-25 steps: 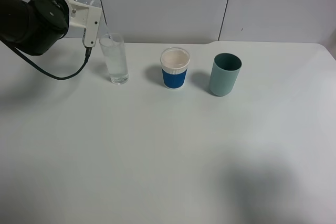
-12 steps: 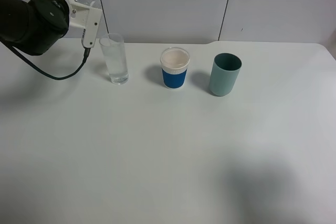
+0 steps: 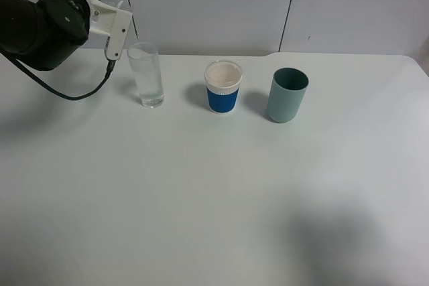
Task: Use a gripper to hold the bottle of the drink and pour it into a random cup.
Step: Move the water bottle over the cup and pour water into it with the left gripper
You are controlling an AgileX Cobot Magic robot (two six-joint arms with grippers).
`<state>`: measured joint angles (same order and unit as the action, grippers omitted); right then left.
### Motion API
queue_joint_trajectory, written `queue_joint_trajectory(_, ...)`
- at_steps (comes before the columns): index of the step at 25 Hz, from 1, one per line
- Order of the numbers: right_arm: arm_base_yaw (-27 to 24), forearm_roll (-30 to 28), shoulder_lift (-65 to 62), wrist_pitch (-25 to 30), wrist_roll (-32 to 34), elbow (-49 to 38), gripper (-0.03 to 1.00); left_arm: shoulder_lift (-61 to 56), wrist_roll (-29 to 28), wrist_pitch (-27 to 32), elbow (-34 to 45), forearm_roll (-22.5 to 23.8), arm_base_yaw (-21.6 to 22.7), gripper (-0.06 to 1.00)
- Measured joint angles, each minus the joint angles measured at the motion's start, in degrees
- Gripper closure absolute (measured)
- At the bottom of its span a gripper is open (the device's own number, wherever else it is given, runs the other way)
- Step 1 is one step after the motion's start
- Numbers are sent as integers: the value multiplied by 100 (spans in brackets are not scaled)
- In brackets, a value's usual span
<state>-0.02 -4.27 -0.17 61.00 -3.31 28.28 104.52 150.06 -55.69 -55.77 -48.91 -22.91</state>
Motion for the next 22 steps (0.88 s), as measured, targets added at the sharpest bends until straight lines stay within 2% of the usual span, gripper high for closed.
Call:
queue_joint_trajectory(6,0,0,0,0,0,0,23,0,0,-149,0,387,-93,40)
queue_joint_trajectory(22,0,0,0,0,0,0,23,0,57,-411,0,622,-101,40)
